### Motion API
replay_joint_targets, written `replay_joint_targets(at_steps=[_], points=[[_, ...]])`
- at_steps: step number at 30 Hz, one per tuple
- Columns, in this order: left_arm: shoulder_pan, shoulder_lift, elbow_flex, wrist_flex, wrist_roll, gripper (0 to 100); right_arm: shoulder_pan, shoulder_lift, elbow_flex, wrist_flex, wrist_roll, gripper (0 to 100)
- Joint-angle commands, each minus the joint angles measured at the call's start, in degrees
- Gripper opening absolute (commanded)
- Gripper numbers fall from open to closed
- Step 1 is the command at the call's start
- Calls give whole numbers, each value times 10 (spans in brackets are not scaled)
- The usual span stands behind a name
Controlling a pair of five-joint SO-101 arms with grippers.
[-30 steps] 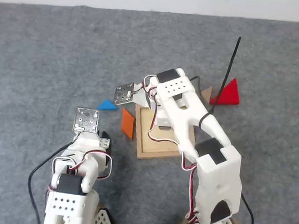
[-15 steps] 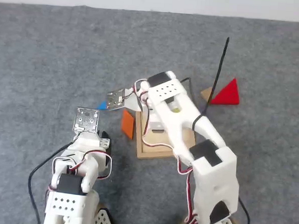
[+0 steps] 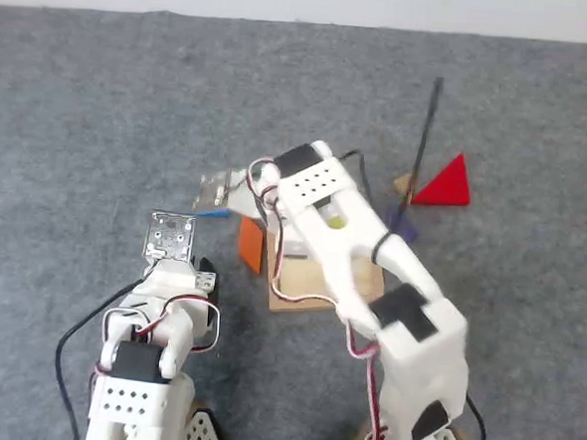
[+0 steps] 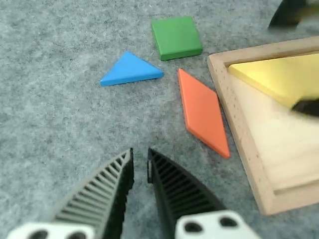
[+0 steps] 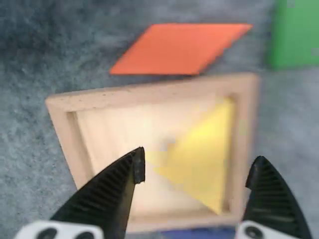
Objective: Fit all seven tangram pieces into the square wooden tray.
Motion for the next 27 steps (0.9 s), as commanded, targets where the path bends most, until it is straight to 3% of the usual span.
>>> replay_joint_targets(at_steps=[1, 10, 15, 18, 21, 27], points=[[-4, -8, -10, 2, 4, 54, 53, -111, -16, 2, -40, 318], [-4, -8, -10, 2, 4, 54, 286, -276, 3, 114, -94, 320], [-4, -8, -10, 2, 4, 54, 389, -319, 127, -28, -91, 320], [-4, -8, -10, 2, 4, 54, 423, -301, 184, -162, -91, 320], [-4, -8, -10, 2, 4, 54, 428, -247, 182, -203, -102, 319], [-4, -8, -10, 2, 4, 54, 395, -73, 76, -221, -362, 318]])
